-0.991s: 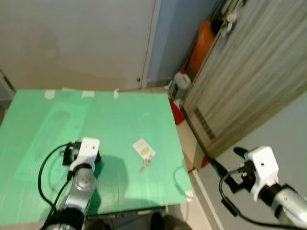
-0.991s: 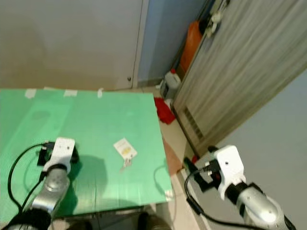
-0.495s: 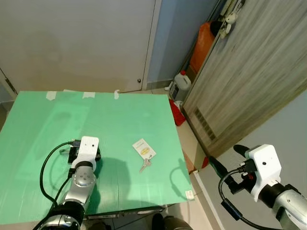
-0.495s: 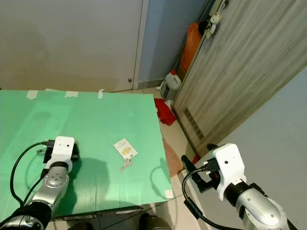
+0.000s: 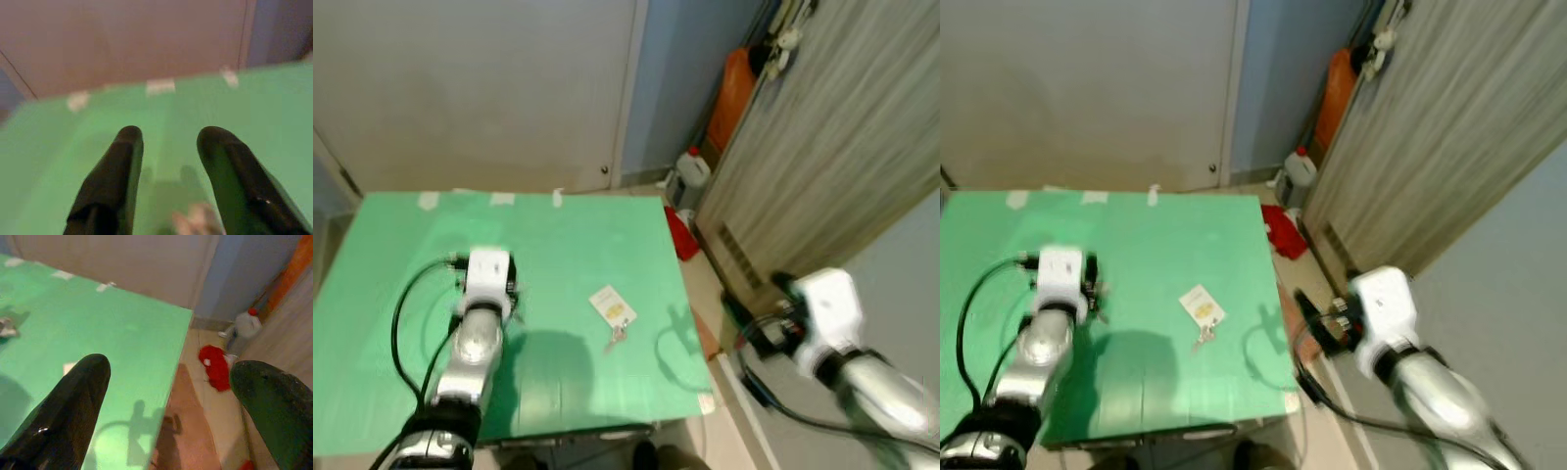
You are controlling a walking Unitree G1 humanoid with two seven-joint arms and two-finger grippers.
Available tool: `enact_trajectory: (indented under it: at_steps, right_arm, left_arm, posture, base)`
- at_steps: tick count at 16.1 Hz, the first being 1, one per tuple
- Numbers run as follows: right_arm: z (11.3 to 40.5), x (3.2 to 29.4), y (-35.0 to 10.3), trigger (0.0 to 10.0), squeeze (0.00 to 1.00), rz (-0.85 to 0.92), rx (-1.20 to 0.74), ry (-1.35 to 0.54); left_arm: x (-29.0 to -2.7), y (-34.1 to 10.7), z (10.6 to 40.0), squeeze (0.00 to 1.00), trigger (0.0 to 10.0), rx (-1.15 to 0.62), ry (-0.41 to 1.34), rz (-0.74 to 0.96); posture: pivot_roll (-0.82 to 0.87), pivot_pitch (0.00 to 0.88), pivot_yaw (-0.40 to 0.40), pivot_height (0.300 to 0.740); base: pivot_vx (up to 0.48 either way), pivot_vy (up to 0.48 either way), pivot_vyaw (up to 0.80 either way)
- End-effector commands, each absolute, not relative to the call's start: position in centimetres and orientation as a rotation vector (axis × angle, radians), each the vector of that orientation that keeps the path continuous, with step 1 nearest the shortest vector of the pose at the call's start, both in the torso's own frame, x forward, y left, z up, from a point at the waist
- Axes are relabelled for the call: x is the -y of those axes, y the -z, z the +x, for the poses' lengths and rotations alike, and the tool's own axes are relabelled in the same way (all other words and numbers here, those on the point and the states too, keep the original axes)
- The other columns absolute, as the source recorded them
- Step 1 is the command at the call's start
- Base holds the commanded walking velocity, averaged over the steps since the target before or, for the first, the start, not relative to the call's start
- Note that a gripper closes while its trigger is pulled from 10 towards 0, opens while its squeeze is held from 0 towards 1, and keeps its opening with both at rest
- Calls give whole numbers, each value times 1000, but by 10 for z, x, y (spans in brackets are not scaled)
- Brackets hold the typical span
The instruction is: Hang keys on a hook
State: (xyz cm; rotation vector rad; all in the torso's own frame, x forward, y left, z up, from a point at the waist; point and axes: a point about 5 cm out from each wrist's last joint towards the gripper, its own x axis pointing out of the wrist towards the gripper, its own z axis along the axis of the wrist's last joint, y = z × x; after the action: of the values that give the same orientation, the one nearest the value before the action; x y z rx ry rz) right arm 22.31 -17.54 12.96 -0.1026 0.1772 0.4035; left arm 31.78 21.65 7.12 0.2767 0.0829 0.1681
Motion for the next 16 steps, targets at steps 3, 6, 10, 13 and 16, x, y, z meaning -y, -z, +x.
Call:
enact_trajectory:
  at_steps: [3,6,10,13,16]
  right_arm:
    - [236,173,-110,10000,0,-93,-180,-400]
    - [239,176,-95,10000,0,-92,-185,-409]
    - [236,188,-96,10000,0,-115,-175,-401]
    - [227,198,-98,10000,0,-140,-174,-387]
    - [216,203,-97,10000,0,-141,-192,-380]
  left_arm:
    - [-220,-73,318,0,0,-99,-140,291]
    - [-217,-59,312,27,10000,-174,-141,323]
    - [-209,-51,316,1000,10000,-205,-97,337]
    - [-210,-51,319,1000,10000,-214,-122,342]
    - [-211,-45,318,1000,10000,-255,-133,306]
  posture:
    - [-79,60,-64,740]
    - [-79,58,-69,740]
    - [-128,71,-75,740]
    - [-171,91,-84,740]
    - [-189,114,-87,740]
  base:
    - [0,0,0]
    - [0,0,0]
    - [0,0,0]
    - [0,0,0]
    - [0,0,0]
